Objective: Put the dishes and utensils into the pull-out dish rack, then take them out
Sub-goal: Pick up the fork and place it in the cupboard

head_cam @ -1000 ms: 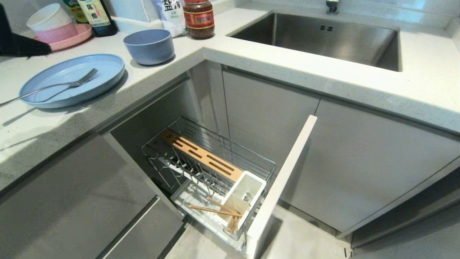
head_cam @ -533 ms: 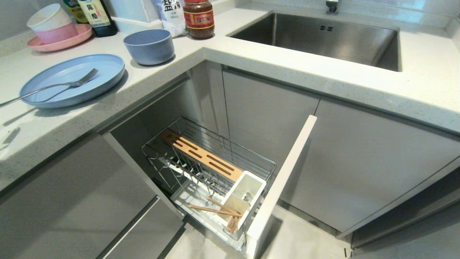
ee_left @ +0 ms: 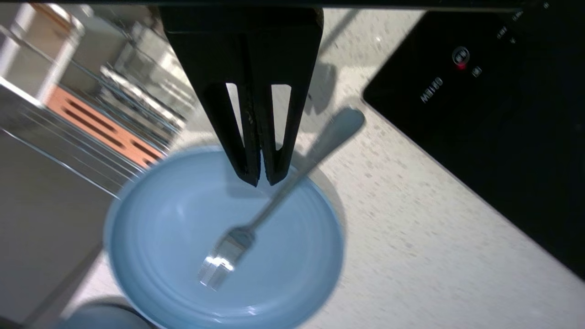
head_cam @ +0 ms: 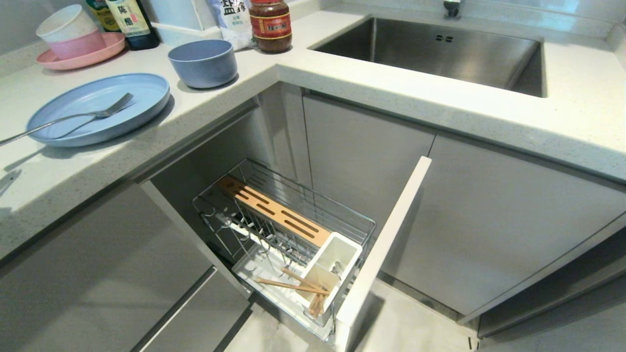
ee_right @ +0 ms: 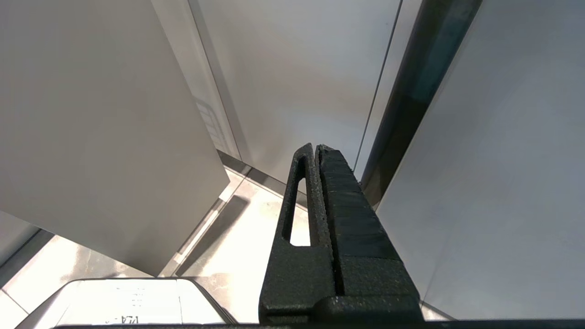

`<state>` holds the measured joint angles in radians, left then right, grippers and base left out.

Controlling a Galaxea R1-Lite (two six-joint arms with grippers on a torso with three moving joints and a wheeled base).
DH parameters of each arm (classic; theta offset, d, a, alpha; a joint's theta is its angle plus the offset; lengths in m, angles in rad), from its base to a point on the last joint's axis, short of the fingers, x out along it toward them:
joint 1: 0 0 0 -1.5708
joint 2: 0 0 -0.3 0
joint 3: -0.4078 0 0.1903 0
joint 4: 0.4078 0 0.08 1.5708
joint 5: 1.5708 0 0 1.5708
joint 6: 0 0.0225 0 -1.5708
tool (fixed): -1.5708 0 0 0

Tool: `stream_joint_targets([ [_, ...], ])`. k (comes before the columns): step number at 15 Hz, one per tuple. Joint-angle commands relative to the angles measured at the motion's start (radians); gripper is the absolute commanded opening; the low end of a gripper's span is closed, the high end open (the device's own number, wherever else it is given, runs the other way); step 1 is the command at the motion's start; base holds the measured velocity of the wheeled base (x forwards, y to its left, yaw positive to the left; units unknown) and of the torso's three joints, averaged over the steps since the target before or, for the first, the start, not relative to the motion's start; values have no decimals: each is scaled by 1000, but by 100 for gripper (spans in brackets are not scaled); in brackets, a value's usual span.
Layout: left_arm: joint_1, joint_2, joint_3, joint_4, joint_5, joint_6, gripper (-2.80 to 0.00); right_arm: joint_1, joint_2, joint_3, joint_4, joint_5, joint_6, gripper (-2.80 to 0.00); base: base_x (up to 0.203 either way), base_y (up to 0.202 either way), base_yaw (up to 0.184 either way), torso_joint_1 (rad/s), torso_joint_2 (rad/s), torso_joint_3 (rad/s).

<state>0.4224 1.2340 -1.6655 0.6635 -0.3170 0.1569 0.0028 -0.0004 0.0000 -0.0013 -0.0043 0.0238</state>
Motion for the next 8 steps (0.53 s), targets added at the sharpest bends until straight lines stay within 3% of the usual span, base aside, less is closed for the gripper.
stream_joint_targets([
  [1, 78, 48, -126, 202, -136, 39, -280, 0, -4, 2, 0, 0, -1, -280, 0, 0, 0, 0, 0, 0],
  [4, 140, 116, -257, 407, -227, 145, -280, 0, -4, 2, 0, 0, 0, -280, 0, 0, 0, 0, 0, 0],
  [8, 167, 183, -268, 381, -272, 177, -280, 0, -4, 2, 0, 0, 0, -280, 0, 0, 0, 0, 0, 0],
])
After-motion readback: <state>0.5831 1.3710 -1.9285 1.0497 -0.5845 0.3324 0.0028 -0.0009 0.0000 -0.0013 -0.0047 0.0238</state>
